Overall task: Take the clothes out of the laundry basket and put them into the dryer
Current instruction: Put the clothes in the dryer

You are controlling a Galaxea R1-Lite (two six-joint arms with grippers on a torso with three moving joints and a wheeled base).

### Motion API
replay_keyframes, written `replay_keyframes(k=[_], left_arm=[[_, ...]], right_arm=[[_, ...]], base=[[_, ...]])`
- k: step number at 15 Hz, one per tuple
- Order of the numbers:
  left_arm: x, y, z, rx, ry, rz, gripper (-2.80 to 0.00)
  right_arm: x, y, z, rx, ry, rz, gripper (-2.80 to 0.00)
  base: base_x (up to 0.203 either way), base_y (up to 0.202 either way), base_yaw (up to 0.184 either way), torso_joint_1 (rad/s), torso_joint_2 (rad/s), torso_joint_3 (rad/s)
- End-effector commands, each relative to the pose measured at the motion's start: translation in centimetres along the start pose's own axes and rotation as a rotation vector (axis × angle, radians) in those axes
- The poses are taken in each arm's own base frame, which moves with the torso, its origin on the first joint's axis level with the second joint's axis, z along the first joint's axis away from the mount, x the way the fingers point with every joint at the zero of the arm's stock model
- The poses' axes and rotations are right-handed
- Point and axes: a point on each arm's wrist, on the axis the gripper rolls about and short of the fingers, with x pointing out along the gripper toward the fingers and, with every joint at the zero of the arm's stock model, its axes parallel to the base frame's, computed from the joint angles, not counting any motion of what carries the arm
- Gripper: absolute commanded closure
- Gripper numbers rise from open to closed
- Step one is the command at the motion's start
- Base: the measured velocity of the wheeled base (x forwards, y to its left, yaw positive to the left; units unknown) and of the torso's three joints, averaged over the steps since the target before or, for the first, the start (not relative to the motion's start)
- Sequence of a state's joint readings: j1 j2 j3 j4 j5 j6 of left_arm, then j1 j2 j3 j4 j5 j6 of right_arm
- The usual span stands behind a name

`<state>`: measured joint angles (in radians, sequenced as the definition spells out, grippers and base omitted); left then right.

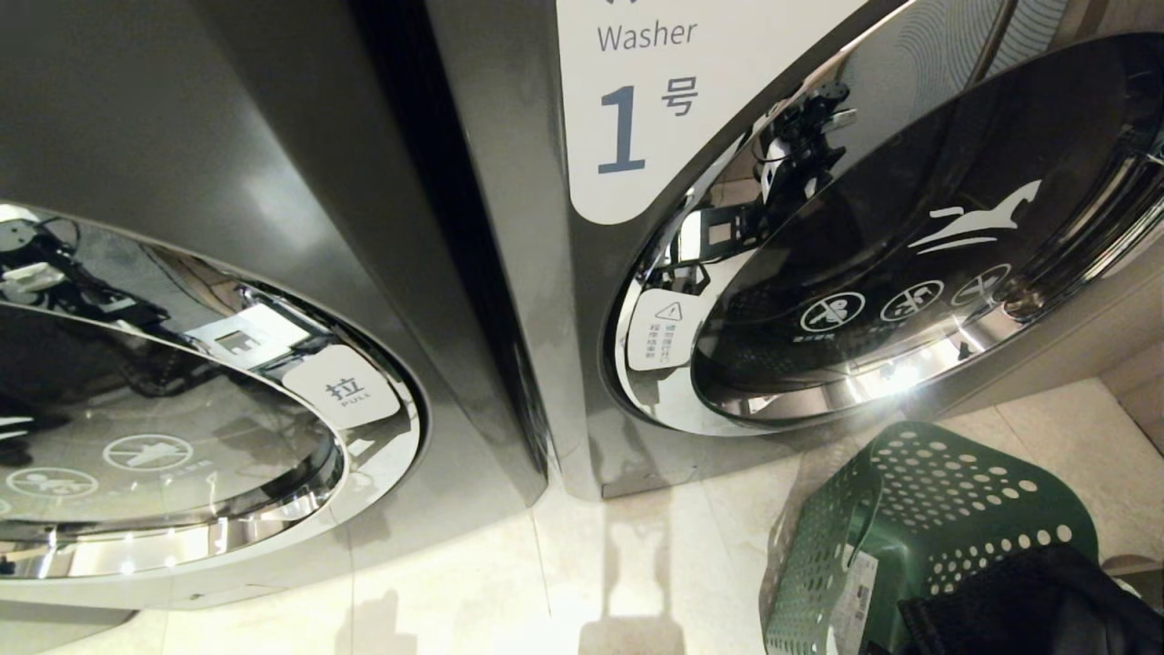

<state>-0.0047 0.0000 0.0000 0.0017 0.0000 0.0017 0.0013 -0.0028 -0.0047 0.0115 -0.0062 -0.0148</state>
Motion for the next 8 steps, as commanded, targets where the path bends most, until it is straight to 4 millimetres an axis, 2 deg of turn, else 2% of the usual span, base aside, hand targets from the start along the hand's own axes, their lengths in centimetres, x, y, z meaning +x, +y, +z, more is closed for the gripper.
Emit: replay_keyframes(k=[1,8], left_arm=[[0.0,0.0,0.0,0.0,0.0,0.0,0.0],[0.0,0.0,-0.01,0.0,0.001,0.0,0.0]], right_arm=[[0.04,0.02,-0.09,-0.043,0.002,0.008,0.0],[0.05,0.03,-0.09,-0.057,0.002,0.011,0.0]], base=[[0.0,0.0,0.0,0.0,0.0,0.0],[0.0,0.0,0.0,0.0,0.0,0.0]])
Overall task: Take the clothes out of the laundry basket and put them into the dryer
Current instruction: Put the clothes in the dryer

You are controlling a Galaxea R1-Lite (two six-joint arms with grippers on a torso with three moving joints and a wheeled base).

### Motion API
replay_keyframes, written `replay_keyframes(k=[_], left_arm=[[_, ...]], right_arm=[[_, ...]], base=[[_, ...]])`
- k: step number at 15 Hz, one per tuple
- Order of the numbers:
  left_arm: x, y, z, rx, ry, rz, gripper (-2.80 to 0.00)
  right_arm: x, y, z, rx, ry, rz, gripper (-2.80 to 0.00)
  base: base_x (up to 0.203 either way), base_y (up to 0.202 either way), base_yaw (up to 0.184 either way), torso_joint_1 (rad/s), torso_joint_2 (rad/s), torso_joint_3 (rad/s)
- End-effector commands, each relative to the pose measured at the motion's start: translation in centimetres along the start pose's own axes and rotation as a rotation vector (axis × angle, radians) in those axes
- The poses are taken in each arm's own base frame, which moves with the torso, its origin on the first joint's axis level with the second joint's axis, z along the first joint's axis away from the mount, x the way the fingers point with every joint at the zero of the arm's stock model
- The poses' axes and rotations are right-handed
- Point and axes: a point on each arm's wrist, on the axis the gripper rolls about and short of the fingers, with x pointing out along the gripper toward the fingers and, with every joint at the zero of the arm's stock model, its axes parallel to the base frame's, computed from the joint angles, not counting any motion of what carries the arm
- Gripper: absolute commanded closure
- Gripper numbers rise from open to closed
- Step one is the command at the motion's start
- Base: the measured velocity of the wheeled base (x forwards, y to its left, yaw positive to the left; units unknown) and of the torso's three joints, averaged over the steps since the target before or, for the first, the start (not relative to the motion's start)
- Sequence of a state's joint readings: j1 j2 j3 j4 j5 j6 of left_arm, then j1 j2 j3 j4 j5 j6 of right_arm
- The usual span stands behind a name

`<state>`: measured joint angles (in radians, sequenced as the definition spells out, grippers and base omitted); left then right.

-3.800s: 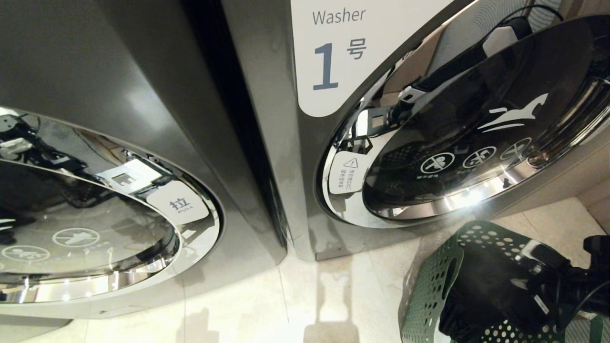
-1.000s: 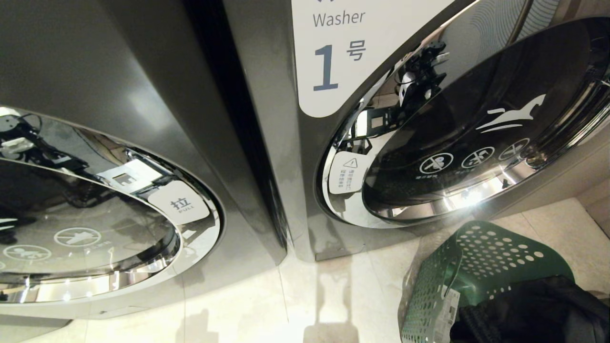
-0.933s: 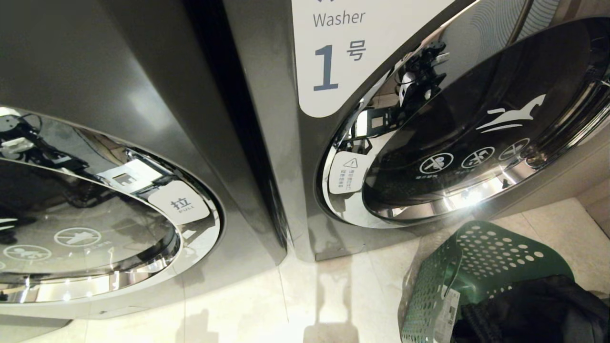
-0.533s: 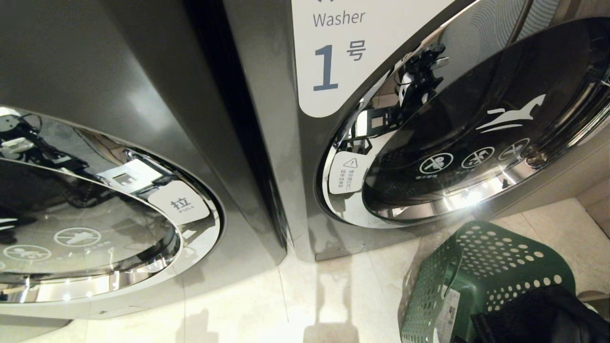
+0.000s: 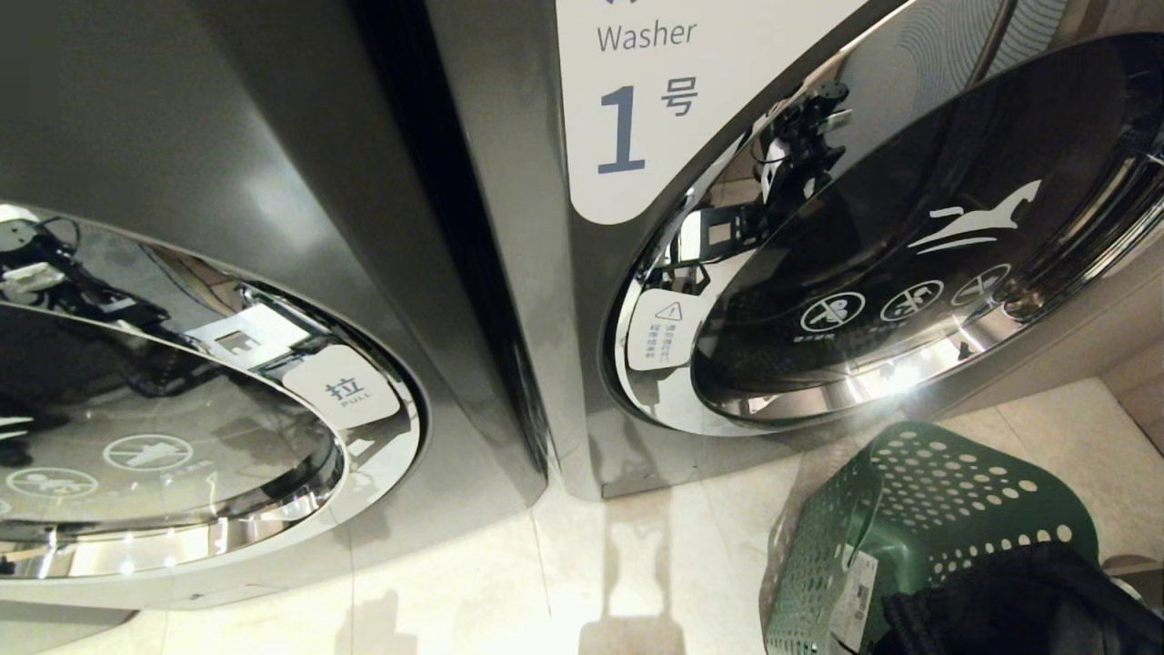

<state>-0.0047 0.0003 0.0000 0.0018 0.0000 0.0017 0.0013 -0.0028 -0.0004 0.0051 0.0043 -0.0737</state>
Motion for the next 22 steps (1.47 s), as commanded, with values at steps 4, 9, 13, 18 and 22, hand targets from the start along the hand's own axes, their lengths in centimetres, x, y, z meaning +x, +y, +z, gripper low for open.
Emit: replay_keyframes(k=[4,9,13,18,22], left_arm=[[0.0,0.0,-0.01,0.001,0.001,0.0,0.0],[0.0,0.0,-0.01,0.001,0.001,0.0,0.0],[0.0,0.0,-0.01,0.0,0.001,0.0,0.0],[0.0,0.0,-0.01,0.0,0.001,0.0,0.0],[0.0,0.0,-0.01,0.0,0.001,0.0,0.0]], right_arm=[[0.01,0.0,-0.04,0.029,0.004,-0.001,0.0],[0.01,-0.01,-0.02,0.029,0.003,-0.002,0.0],[0.01,-0.01,-0.04,0.036,0.004,-0.004,0.0],[0.01,-0.01,-0.02,0.046,0.003,-0.004,0.0],[0.01,-0.01,-0.02,0.045,0.003,-0.004,0.0]], base=[[0.0,0.0,0.0,0.0,0.0,0.0],[0.0,0.0,0.0,0.0,0.0,0.0],[0.0,0.0,0.0,0.0,0.0,0.0],[0.0,0.0,0.0,0.0,0.0,0.0],[0.0,0.0,0.0,0.002,0.0,0.144]])
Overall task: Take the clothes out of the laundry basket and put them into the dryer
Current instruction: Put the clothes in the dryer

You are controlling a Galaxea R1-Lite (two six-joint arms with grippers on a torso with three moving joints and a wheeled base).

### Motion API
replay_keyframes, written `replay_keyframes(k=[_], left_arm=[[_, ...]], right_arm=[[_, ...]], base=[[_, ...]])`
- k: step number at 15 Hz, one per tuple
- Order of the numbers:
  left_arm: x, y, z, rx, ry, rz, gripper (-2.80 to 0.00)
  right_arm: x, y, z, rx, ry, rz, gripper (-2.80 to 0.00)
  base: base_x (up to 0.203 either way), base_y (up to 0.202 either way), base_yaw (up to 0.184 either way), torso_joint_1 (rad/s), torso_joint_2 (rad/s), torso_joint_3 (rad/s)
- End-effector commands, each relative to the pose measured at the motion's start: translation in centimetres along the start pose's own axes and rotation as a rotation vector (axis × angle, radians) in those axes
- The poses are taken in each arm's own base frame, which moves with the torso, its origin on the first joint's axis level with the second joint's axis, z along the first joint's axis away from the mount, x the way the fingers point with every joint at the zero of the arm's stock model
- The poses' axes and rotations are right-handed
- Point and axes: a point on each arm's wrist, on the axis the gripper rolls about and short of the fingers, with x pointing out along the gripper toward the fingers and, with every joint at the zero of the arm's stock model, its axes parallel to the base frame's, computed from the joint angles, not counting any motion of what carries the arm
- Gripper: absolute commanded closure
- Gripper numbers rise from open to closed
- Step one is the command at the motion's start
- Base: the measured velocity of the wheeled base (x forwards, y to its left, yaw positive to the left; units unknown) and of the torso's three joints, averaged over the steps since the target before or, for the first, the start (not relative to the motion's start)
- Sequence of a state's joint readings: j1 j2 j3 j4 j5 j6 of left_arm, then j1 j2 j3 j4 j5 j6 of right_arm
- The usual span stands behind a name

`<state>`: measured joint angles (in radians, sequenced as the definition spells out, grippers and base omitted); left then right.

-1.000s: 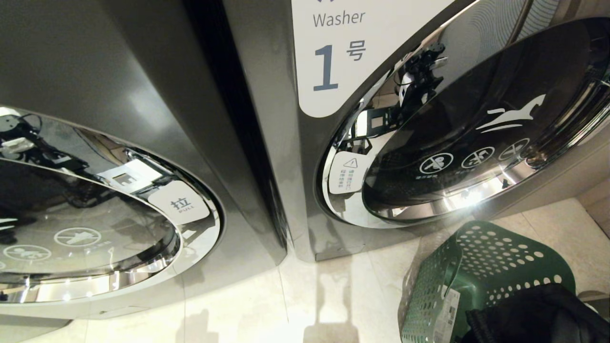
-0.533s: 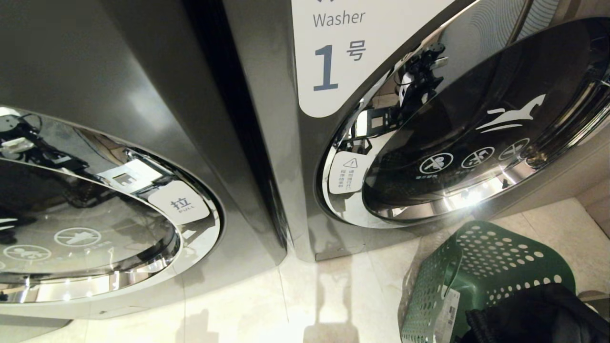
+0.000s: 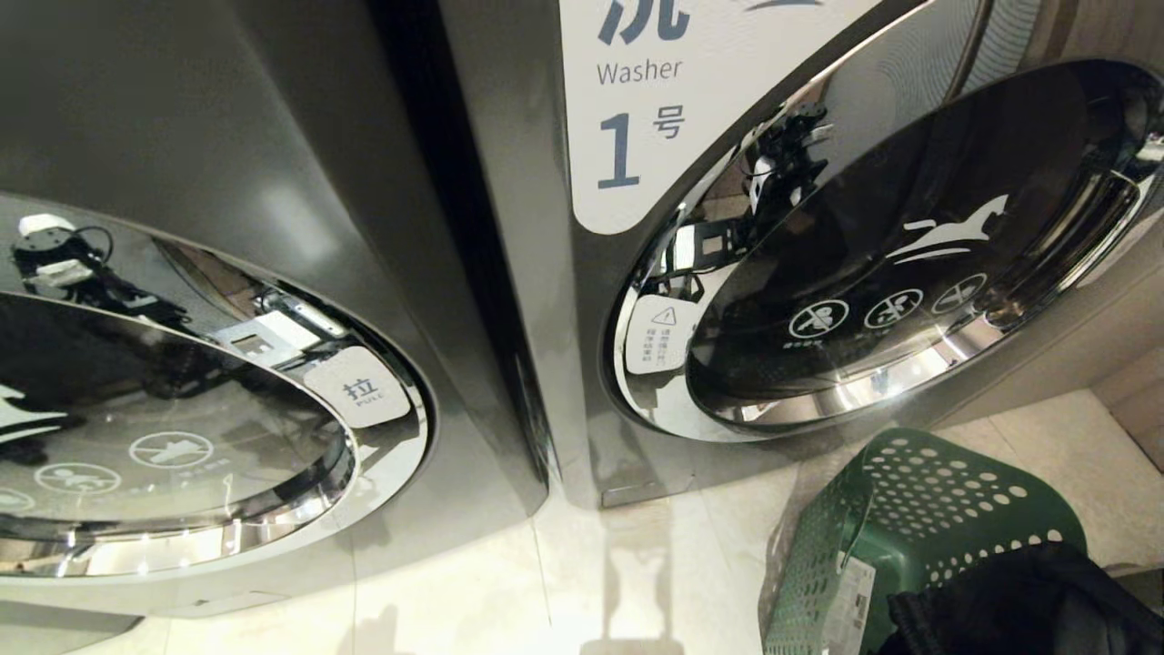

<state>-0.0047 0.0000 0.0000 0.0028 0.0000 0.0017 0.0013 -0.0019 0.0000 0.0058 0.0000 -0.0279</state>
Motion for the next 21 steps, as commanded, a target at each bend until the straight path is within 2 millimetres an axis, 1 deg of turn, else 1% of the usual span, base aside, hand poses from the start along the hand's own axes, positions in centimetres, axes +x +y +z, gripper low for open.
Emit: replay_keyframes(k=[1,21], left_arm=[[0.0,0.0,0.0,0.0,0.0,0.0,0.0],[0.0,0.0,0.0,-0.002,0.0,0.002,0.0]], right_arm=[[0.0,0.0,0.0,0.0,0.001,0.0,0.0],[0.0,0.0,0.0,0.002,0.001,-0.001,0.0]], base=[[0.0,0.0,0.0,-0.001,0.0,0.195],[0.0,0.0,0.0,0.002,0.0,0.201]])
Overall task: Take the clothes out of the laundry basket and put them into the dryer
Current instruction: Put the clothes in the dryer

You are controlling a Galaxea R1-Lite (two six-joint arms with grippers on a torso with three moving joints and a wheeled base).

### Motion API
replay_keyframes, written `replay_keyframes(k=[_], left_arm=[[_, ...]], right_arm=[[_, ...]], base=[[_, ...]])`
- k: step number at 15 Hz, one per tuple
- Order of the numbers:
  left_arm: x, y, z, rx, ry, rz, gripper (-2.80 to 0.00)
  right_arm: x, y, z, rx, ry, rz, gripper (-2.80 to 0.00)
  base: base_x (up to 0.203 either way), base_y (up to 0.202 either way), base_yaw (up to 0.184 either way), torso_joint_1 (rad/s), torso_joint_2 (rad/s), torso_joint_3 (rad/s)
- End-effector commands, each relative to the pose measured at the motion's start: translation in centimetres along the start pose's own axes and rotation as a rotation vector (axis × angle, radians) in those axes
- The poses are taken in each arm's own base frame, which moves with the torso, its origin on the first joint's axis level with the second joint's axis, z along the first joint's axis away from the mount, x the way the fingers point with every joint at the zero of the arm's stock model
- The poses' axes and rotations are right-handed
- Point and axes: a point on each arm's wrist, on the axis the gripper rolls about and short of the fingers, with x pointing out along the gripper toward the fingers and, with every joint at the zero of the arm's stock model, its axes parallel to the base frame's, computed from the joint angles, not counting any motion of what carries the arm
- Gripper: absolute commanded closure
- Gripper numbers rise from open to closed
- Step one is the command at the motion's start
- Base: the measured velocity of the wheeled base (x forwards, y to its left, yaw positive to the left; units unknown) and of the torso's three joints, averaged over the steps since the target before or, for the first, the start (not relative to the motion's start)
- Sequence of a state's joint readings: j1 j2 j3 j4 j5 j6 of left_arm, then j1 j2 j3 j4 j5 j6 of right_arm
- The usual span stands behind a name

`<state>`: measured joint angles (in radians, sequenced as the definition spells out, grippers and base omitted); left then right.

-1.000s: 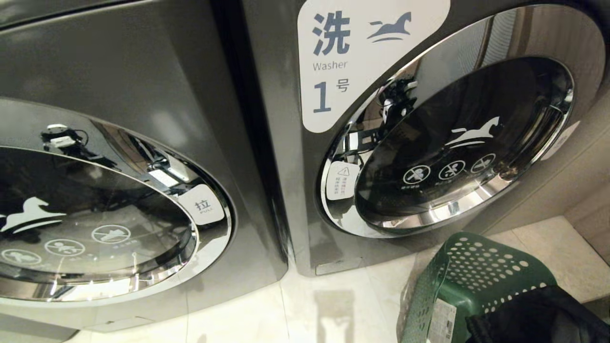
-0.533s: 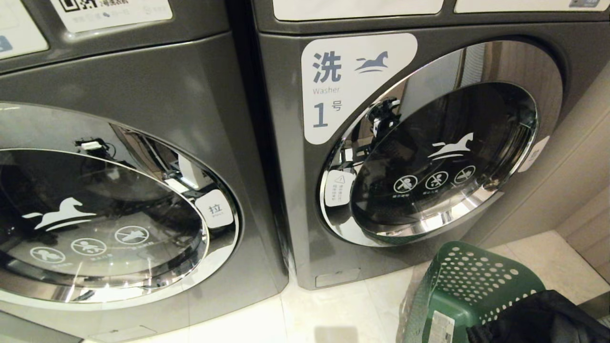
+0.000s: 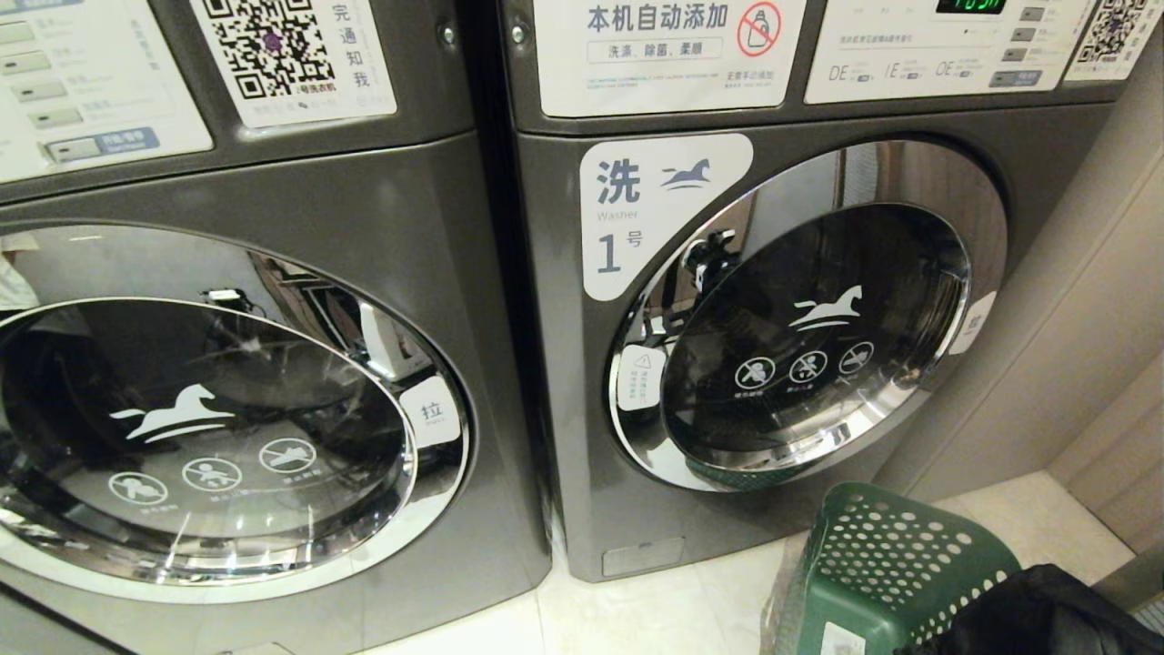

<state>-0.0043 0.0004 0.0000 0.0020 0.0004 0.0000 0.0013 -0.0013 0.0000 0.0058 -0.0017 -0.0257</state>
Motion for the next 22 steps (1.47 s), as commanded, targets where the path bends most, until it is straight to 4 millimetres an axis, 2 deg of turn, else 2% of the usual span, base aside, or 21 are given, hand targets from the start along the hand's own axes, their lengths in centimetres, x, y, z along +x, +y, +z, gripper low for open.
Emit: replay_keyframes(k=[1,16,22], left_arm=[[0.0,0.0,0.0,0.0,-0.001,0.0,0.0],[0.0,0.0,-0.01,0.0,0.001,-0.001,0.0],[0.0,0.0,-0.01,0.002,0.0,-0.001,0.0]], right_arm=[[0.0,0.0,0.0,0.0,0.0,0.0,0.0],[0.0,0.0,0.0,0.001,0.0,0.0,0.0],[0.0,0.0,0.0,0.006,0.0,-0.001,0.0]], base=[[0.0,0.0,0.0,0.002,0.0,0.203],[0.0,0.0,0.0,0.001,0.0,0.025],[0.003,-0.008,0.151,0.003,0.0,0.0]])
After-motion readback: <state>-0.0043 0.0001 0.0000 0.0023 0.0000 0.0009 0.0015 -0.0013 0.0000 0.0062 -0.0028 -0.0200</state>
